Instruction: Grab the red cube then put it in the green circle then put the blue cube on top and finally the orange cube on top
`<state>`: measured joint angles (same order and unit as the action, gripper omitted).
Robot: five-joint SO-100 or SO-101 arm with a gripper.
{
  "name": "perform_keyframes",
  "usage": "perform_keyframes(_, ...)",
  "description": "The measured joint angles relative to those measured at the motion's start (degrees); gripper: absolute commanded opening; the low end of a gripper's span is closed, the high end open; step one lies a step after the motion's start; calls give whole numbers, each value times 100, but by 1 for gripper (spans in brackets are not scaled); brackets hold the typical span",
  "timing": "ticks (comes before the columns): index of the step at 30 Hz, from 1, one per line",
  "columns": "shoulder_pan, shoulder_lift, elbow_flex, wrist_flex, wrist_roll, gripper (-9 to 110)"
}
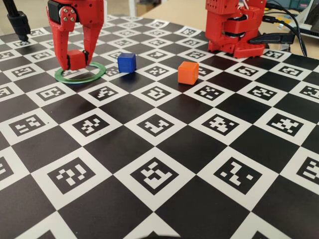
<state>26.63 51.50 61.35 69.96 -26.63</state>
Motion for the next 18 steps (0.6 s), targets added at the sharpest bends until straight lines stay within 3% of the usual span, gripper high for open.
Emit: perform_keyframes(18, 0, -176, 0, -9, -149, 3)
